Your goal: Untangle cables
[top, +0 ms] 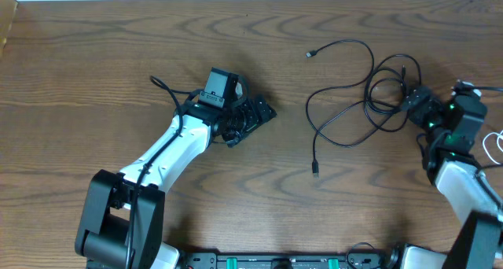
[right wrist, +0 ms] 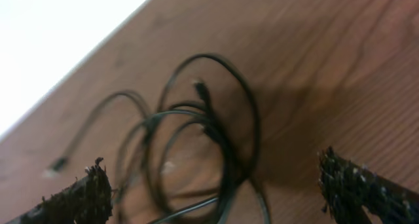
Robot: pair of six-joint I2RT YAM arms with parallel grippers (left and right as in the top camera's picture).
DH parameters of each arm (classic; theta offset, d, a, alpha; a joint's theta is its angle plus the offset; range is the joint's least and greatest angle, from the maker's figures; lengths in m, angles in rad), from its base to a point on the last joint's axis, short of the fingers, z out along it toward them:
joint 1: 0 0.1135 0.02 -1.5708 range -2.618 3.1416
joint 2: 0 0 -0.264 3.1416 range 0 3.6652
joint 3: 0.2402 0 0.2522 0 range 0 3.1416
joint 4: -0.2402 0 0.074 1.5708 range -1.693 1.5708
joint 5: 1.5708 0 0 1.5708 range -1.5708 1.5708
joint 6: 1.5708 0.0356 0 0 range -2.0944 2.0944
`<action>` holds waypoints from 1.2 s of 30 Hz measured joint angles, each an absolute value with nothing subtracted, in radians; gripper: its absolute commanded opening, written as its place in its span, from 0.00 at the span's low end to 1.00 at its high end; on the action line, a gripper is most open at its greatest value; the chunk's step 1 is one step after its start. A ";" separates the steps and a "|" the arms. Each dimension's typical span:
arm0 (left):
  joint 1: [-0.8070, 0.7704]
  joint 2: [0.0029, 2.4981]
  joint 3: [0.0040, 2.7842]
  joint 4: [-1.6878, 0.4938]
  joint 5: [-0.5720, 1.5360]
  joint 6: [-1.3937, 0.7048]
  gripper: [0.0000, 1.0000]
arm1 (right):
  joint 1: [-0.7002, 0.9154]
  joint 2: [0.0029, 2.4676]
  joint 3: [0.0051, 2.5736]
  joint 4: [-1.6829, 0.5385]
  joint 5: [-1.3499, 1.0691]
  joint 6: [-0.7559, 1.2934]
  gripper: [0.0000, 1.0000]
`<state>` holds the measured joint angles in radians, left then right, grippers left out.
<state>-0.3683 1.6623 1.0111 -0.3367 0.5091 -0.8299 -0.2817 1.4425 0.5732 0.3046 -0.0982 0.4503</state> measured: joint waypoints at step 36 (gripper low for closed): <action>-0.368 1.662 1.011 -0.332 0.509 -0.830 0.95 | 0.199 1.779 0.726 0.159 -0.157 0.329 0.01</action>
